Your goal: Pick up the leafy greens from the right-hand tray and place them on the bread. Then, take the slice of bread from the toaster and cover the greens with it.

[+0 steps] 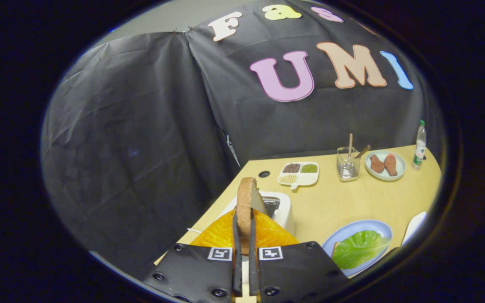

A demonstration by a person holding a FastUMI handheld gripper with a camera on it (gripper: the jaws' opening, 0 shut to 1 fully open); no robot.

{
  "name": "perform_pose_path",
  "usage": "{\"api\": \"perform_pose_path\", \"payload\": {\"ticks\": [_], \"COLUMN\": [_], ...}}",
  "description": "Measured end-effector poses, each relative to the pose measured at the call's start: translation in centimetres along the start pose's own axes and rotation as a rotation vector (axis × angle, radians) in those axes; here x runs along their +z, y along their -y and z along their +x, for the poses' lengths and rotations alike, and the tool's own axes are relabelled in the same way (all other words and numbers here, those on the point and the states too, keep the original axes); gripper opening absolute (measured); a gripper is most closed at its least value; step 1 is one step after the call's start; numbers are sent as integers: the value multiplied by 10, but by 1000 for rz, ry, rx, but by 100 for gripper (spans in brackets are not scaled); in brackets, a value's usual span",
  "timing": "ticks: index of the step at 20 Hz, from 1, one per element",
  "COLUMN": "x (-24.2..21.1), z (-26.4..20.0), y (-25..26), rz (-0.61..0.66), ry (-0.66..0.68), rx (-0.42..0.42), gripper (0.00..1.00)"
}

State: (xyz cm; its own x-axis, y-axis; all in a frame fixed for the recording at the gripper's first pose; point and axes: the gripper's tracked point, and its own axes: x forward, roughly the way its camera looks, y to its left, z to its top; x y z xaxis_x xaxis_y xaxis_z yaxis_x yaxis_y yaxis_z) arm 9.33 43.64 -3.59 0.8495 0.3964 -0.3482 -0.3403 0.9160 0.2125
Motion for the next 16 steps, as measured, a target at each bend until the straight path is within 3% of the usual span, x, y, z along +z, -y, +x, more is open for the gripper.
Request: {"api": "perform_pose_path", "payload": {"ticks": [4, 8, 16], "x": [43, 67, 8], "z": [-33, -76, -114], "y": [-1, 15, 73], "rz": [-14, -45, -8], "ry": [137, 253, 212], "rx": [12, -31, -58], "gripper": [9, 9, 9]}}
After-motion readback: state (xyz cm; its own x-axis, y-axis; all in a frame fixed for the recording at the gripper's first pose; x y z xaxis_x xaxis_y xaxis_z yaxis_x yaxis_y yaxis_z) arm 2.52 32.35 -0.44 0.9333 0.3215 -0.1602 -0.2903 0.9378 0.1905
